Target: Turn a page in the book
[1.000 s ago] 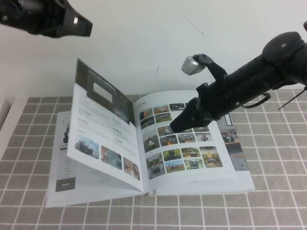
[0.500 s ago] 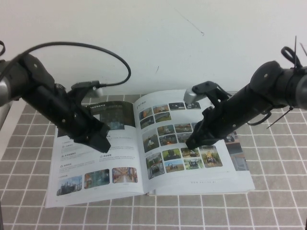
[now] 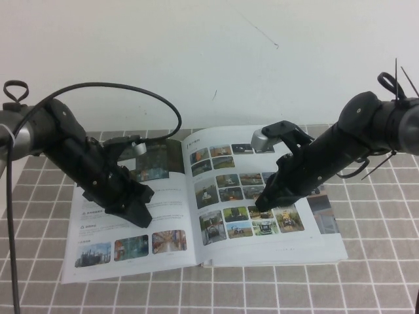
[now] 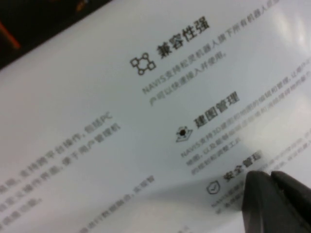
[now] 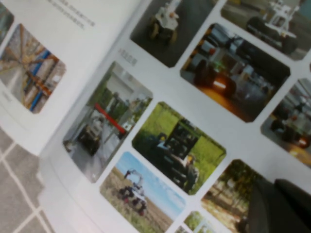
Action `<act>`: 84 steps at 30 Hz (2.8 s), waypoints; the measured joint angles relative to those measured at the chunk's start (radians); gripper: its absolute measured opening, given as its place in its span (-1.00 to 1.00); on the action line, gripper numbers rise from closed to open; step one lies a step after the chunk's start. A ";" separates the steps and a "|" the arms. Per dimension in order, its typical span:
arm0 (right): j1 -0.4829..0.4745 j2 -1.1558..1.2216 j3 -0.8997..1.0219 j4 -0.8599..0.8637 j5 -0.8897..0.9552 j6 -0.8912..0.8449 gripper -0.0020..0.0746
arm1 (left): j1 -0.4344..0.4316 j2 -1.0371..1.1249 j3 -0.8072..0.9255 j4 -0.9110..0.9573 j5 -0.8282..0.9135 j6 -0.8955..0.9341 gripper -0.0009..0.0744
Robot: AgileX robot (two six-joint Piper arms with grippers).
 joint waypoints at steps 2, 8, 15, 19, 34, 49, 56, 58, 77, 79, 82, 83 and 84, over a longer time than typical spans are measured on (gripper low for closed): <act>0.000 -0.030 0.000 -0.004 0.010 0.006 -0.95 | 0.000 -0.014 -0.002 -0.030 0.037 0.000 -0.99; -0.005 -0.232 0.000 -0.006 0.028 0.032 -0.95 | 0.000 -0.139 -0.103 -0.126 0.149 -0.018 -0.99; -0.026 -0.577 0.000 -0.036 0.072 0.065 -0.95 | 0.000 -0.474 -0.205 -0.141 0.171 -0.042 -0.99; -0.037 -0.794 0.000 -0.152 0.130 0.136 -0.95 | 0.000 -0.700 -0.211 -0.075 0.197 -0.042 -0.99; -0.039 -1.433 0.143 -0.632 0.216 0.508 -0.95 | 0.000 -1.418 0.146 0.151 0.124 -0.141 -0.99; -0.039 -1.862 0.912 -0.558 -0.040 0.550 -0.95 | 0.000 -1.974 1.003 0.100 -0.405 -0.235 -0.99; -0.039 -1.838 1.135 -0.614 -0.403 0.544 -0.95 | 0.000 -1.952 1.213 0.121 -0.715 -0.223 -0.99; -0.039 -1.834 1.176 -0.620 -0.467 0.544 -0.95 | 0.000 -1.949 1.270 0.121 -0.797 -0.219 -0.99; -0.039 -1.819 1.448 -0.549 -0.587 0.551 -0.95 | 0.000 -1.949 1.483 -0.015 -1.049 -0.154 -0.99; -0.039 -1.819 1.447 -0.549 -0.558 0.551 -0.95 | 0.000 -1.949 1.483 -0.017 -1.049 -0.154 -0.99; -0.039 -1.819 1.447 -0.549 -0.525 0.551 -0.95 | 0.000 -1.949 1.483 -0.019 -1.049 -0.154 -0.99; -0.039 -1.819 1.447 -0.549 -0.512 0.551 -0.95 | 0.000 -1.949 1.483 -0.019 -1.049 -0.154 -0.99; -0.039 -1.819 1.447 -0.549 -0.501 0.551 -0.95 | 0.000 -1.949 1.483 -0.019 -1.049 -0.156 -0.99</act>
